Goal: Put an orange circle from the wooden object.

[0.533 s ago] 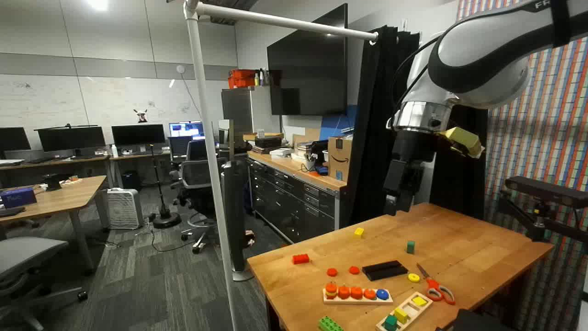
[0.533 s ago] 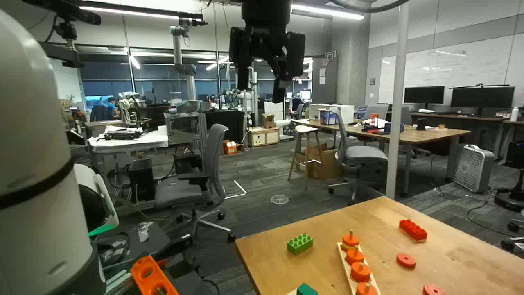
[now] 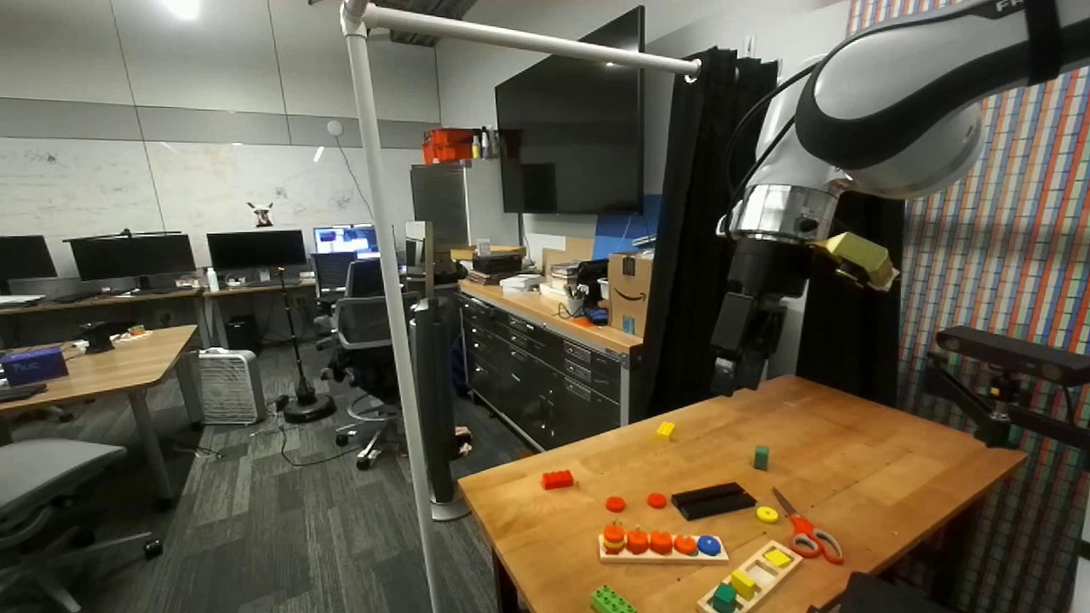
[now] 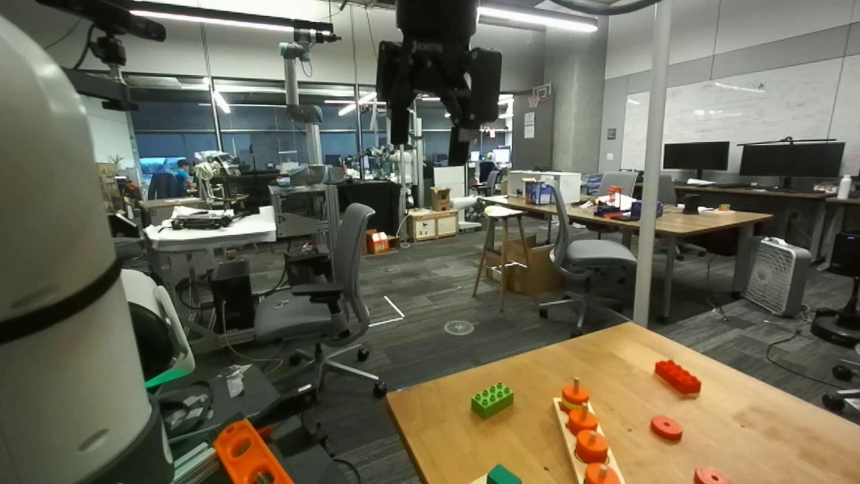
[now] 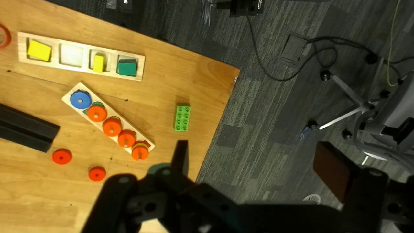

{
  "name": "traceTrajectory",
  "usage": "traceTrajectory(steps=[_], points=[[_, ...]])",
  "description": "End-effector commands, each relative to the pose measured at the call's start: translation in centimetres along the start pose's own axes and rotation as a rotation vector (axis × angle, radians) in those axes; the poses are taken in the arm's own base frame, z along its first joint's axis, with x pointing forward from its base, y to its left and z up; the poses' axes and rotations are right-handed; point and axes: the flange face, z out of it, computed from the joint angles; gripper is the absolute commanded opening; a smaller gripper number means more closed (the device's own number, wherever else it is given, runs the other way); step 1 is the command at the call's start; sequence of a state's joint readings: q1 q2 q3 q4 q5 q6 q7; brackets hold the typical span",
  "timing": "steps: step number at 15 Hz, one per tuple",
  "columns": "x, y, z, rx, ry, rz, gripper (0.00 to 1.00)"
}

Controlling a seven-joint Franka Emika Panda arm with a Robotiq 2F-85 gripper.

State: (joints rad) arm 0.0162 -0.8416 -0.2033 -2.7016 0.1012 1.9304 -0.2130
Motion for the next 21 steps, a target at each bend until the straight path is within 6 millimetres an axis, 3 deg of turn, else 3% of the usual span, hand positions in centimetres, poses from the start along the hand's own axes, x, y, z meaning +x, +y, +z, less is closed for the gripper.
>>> traceTrajectory(steps=[1,5,14,21], points=[[0.1,-0.1,0.5,0.004,-0.016,-0.021,1.00],[0.1,-0.4,4.3,-0.004,-0.076,-0.146,1.00],[2.5,-0.9,13.9,0.059,-0.253,-0.639,1.00],[5.5,1.9,20.0,-0.030,-0.137,-0.824,1.00]])
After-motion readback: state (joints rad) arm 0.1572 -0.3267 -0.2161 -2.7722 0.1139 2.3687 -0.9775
